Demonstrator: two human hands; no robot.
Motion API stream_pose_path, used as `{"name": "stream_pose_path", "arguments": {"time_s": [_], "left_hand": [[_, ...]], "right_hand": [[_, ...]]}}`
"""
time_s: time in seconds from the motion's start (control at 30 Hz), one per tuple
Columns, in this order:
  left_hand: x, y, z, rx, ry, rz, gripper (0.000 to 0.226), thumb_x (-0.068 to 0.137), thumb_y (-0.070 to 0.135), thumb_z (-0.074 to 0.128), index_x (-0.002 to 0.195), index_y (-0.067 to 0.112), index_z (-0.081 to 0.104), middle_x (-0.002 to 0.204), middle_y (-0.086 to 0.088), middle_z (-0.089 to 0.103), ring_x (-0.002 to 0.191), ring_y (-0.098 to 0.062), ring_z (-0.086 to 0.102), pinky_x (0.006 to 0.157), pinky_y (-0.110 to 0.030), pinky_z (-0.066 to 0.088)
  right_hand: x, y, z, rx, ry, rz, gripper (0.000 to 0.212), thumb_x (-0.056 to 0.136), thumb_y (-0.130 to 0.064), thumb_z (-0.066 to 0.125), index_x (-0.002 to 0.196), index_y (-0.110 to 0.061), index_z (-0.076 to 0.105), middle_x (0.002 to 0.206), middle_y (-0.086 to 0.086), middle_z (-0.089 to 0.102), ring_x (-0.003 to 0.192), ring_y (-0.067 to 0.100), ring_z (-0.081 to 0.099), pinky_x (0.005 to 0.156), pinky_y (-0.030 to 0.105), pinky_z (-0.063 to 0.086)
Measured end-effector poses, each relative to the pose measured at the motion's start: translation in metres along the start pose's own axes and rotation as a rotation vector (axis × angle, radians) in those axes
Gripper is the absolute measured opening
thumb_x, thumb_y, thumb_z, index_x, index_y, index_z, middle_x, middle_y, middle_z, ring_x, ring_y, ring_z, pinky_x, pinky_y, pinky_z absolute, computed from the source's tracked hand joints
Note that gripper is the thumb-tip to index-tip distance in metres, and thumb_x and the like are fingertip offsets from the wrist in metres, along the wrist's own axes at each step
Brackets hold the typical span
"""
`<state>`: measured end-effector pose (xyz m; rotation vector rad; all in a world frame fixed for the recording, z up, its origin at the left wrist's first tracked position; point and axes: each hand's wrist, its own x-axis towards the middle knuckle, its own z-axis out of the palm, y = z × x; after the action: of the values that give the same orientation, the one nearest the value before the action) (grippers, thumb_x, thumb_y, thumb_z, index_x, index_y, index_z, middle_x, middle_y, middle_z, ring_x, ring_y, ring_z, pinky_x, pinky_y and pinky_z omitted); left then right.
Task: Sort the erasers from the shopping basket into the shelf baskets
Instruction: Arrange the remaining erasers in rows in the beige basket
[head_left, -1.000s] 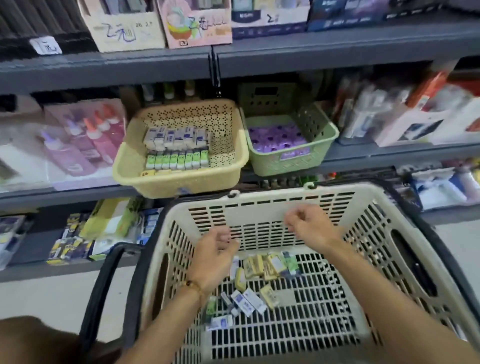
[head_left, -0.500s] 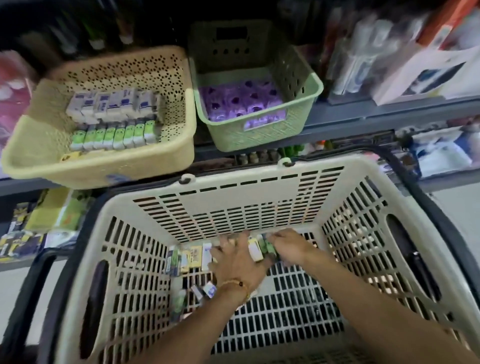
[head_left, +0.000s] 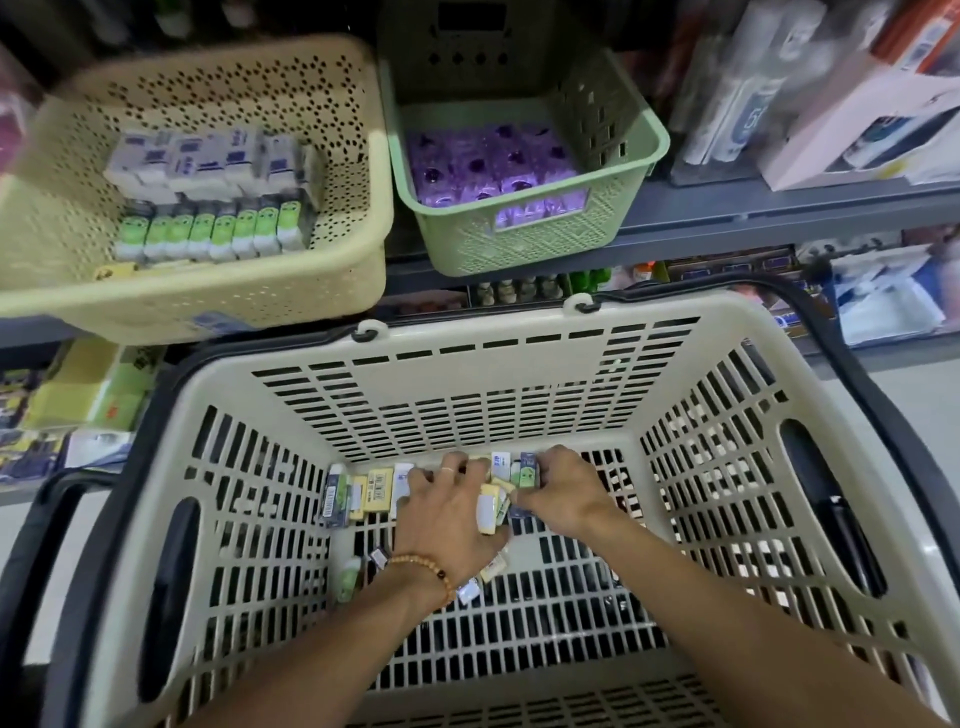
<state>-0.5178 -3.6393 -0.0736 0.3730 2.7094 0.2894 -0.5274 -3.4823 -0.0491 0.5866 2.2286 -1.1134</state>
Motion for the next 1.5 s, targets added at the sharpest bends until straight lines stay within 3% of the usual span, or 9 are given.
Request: {"name": "stream_pose_path", "arguments": {"time_s": [0.27,0.43,0.6,0.7,0.8,0.87,1.1,1.3,1.5], "left_hand": [[0.001,-0.015,-0.003,-0.042,0.02,-0.026,0.066,0.069,0.056,0.069,0.127,0.036,0.043,0.126,0.012,0.04,0.108,-0.018,0.048,0.077,-0.026,0.05],[0.001,-0.02,-0.01,-0.086,0.022,-0.029,0.066,0.07,0.055,0.07,0.128,0.034,0.046,0.128,0.014,0.043,0.108,-0.015,0.052,0.086,-0.028,0.049],[0.005,-0.02,-0.021,-0.329,-0.01,-0.127,0.064,0.06,0.047,0.079,0.118,0.033,0.057,0.127,0.008,0.053,0.102,-0.015,0.057,0.087,-0.029,0.05],[0.004,-0.023,-0.035,-0.607,-0.076,-0.273,0.085,0.063,0.03,0.084,0.139,0.024,0.047,0.127,-0.002,0.059,0.085,-0.017,0.067,0.072,-0.032,0.058],[-0.001,-0.023,-0.054,-0.887,-0.13,-0.311,0.089,0.067,0.017,0.083,0.144,0.02,0.04,0.076,0.001,0.064,0.042,0.0,0.054,0.041,-0.017,0.044],[-0.007,-0.02,-0.07,-0.989,-0.152,-0.292,0.092,0.067,0.018,0.083,0.146,0.02,0.036,0.073,0.002,0.061,0.033,0.004,0.046,0.035,-0.013,0.037],[-0.046,-0.015,-0.129,-1.203,-0.125,-0.179,0.081,0.062,0.023,0.081,0.133,0.036,0.043,0.078,0.001,0.065,0.058,-0.013,0.06,0.051,-0.023,0.05],[-0.079,-0.035,-0.183,-1.355,0.024,-0.123,0.08,0.042,0.034,0.082,0.112,0.047,0.046,0.07,-0.002,0.066,0.056,-0.015,0.054,0.055,-0.03,0.046],[-0.096,-0.077,-0.234,-1.376,0.111,-0.014,0.063,0.067,0.017,0.082,0.118,0.038,0.051,0.054,0.004,0.048,0.045,-0.012,0.041,0.045,-0.026,0.036]], "right_hand": [[0.0,0.003,-0.005,-0.029,-0.094,-0.004,0.044,0.08,-0.012,0.078,0.118,-0.014,0.054,0.108,0.006,0.066,0.102,0.021,0.064,0.092,0.038,0.053],[-0.002,0.002,-0.017,0.151,-0.191,0.01,0.034,0.088,-0.006,0.07,0.118,-0.014,0.058,0.098,-0.001,0.068,0.086,0.008,0.066,0.066,0.019,0.052],[-0.008,-0.001,-0.033,0.366,-0.238,0.034,0.023,0.095,-0.01,0.062,0.111,-0.024,0.057,0.112,-0.001,0.066,0.103,0.014,0.065,0.085,0.029,0.057],[-0.018,-0.008,-0.043,0.511,-0.321,0.031,0.024,0.095,-0.005,0.059,0.117,-0.016,0.057,0.118,0.005,0.067,0.106,0.02,0.067,0.087,0.035,0.057],[-0.033,-0.021,-0.053,0.586,-0.345,-0.006,0.02,0.096,-0.004,0.054,0.114,-0.01,0.06,0.119,0.012,0.067,0.105,0.025,0.068,0.081,0.035,0.058],[-0.046,-0.033,-0.059,0.635,-0.371,-0.046,0.021,0.098,-0.006,0.052,0.117,-0.011,0.06,0.116,0.014,0.067,0.1,0.027,0.07,0.075,0.033,0.057],[-0.106,-0.075,-0.068,0.811,-0.432,-0.291,0.035,0.086,-0.012,0.062,0.12,-0.017,0.068,0.09,0.002,0.068,0.083,0.03,0.069,0.066,0.032,0.059],[-0.145,-0.128,-0.071,0.687,-0.272,-0.516,0.031,0.082,-0.007,0.066,0.113,-0.01,0.068,0.078,0.0,0.069,0.066,0.015,0.061,0.058,0.022,0.051],[-0.155,-0.201,-0.064,0.685,-0.136,-0.674,0.012,0.081,-0.007,0.069,0.092,-0.011,0.069,0.074,0.004,0.063,0.061,0.015,0.058,0.049,0.021,0.044]]}}
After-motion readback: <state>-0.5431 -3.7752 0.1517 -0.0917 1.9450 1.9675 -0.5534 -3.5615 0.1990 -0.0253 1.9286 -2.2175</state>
